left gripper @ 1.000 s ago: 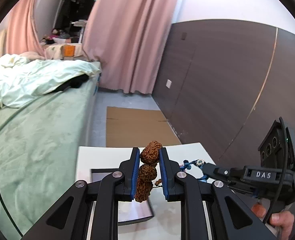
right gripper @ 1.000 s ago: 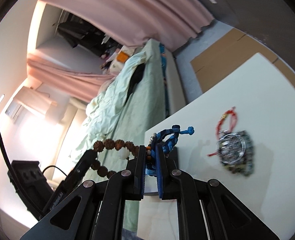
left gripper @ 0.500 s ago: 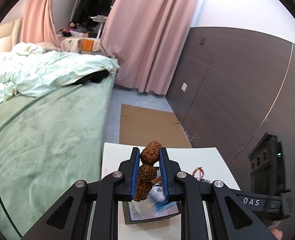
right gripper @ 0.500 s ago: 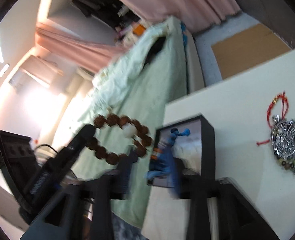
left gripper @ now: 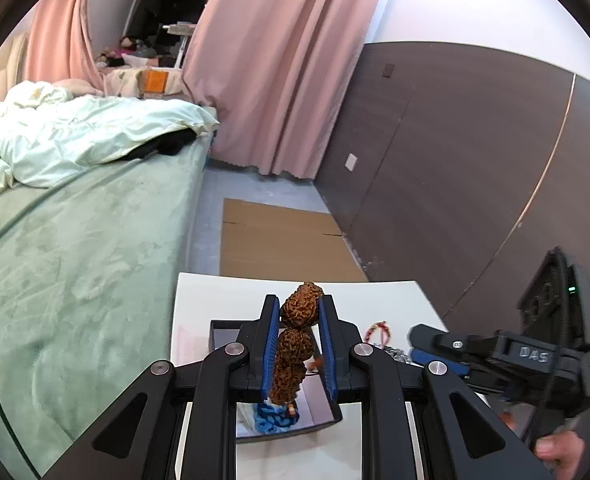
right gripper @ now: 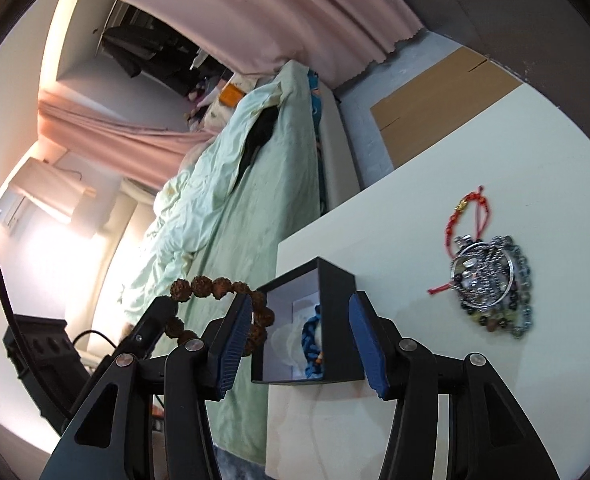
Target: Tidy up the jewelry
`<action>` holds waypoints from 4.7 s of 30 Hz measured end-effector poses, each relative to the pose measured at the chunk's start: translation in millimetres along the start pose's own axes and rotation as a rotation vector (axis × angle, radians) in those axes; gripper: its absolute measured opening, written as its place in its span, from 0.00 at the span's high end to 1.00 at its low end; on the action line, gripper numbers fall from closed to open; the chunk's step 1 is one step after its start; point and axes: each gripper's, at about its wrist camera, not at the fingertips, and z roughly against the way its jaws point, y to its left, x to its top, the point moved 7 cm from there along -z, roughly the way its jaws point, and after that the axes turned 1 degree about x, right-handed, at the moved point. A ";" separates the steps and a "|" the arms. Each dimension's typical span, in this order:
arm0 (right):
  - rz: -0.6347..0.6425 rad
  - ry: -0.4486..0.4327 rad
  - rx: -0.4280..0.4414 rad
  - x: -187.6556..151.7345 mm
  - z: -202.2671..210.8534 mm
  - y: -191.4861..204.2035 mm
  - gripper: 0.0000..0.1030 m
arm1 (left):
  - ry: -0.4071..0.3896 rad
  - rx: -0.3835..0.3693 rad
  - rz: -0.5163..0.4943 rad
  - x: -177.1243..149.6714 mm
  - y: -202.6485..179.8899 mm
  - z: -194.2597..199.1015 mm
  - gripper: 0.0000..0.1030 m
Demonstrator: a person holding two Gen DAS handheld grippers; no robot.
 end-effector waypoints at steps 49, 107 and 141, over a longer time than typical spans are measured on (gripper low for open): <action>-0.118 -0.014 -0.233 19.8 115.4 -107.6 0.18 | 0.259 -0.022 -0.216 -69.1 -114.8 -63.9 0.14; -0.326 -0.014 -0.172 20.8 127.5 -149.1 0.18 | 0.646 -0.077 0.077 -110.6 -133.5 -140.3 0.99; -0.324 -0.014 -0.156 21.2 128.4 -149.6 0.18 | 0.590 0.031 0.166 -111.4 -118.3 -145.2 0.76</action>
